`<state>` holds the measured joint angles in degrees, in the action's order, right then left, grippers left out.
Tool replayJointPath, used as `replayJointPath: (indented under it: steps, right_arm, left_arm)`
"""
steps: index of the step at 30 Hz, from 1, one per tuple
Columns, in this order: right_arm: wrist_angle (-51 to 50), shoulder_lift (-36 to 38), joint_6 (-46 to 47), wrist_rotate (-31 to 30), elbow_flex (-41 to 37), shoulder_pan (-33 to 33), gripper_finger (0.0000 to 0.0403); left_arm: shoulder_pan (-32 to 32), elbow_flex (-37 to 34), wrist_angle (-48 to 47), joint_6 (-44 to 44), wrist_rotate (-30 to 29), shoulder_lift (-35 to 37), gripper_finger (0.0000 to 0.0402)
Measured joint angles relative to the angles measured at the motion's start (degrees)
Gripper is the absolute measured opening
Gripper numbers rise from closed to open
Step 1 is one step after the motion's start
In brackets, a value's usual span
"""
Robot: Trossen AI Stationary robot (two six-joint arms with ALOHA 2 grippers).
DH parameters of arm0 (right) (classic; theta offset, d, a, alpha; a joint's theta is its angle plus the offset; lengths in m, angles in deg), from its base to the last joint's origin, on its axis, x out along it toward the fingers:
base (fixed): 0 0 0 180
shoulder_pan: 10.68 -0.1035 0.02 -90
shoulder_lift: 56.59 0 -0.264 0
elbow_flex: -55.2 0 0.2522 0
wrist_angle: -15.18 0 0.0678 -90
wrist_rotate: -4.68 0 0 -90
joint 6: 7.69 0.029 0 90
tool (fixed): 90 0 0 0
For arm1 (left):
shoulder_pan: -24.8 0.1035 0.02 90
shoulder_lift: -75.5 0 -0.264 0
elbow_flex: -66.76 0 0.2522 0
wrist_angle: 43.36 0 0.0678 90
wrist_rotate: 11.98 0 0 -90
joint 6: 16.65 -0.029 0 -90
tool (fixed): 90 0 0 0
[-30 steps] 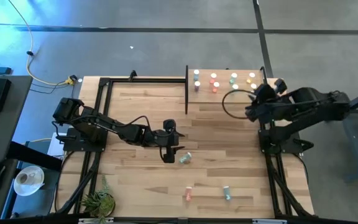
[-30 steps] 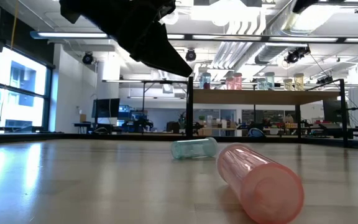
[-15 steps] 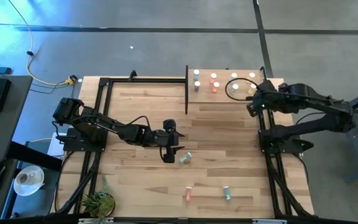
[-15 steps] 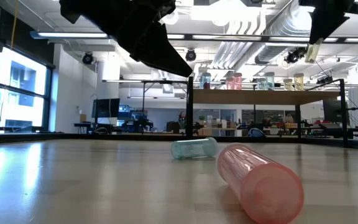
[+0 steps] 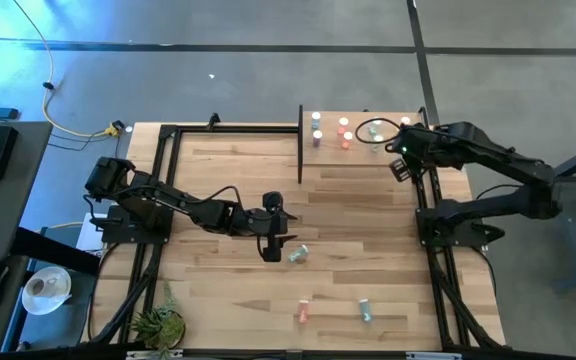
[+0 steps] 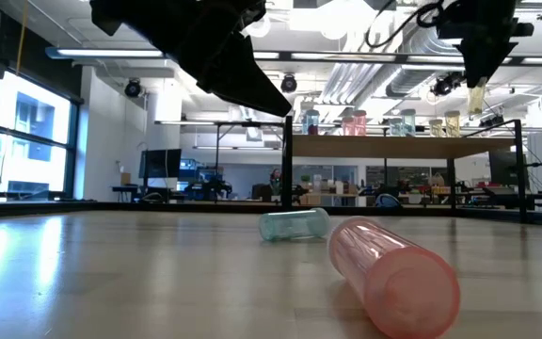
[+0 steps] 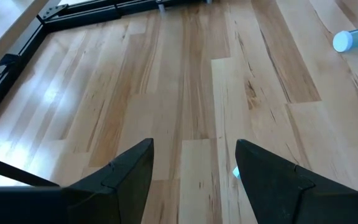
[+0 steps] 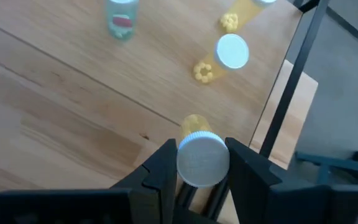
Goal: Pick and place medicine bottles onto shelf by color
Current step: Put the yellow pill bottle on the shelf aligned with the yellow pill bottle
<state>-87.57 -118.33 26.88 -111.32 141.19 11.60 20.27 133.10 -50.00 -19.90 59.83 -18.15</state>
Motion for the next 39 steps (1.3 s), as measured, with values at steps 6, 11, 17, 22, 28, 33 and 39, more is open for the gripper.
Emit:
replayJointPath:
  steps: [6,11,17,22,28,33,39]
  right_arm:
    - [2.76,-1.30,-4.60,4.10,0.00,6.43,0.0104]
    - [6.39,-1.31,-7.81,8.14,0.01,11.70,0.0104]
    - [6.94,-1.31,-8.54,8.88,0.01,15.66,0.0104]
    - [6.95,-1.31,-8.52,10.10,0.01,16.39,0.0104]
    - [6.95,-1.31,-7.63,10.38,-0.01,16.37,0.0104]
    - [6.60,-2.41,-6.39,10.40,0.01,16.37,0.0104]
    - [6.09,-4.79,-6.60,9.69,0.00,15.85,0.0104]
  left_arm:
    - [0.00,0.00,0.00,0.00,0.00,0.00,0.0216]
    - [0.00,0.00,0.00,0.01,0.00,0.00,0.0216]
    - [0.00,0.00,-0.02,0.02,0.01,0.00,0.0216]
    - [0.00,0.00,-0.34,0.02,0.01,0.00,0.0216]
    - [0.00,0.00,-0.46,0.02,0.02,0.00,0.0216]
    - [-0.02,0.00,-0.46,0.02,0.02,0.00,0.0216]
    - [-0.02,0.00,-1.96,0.04,0.02,0.00,0.0216]
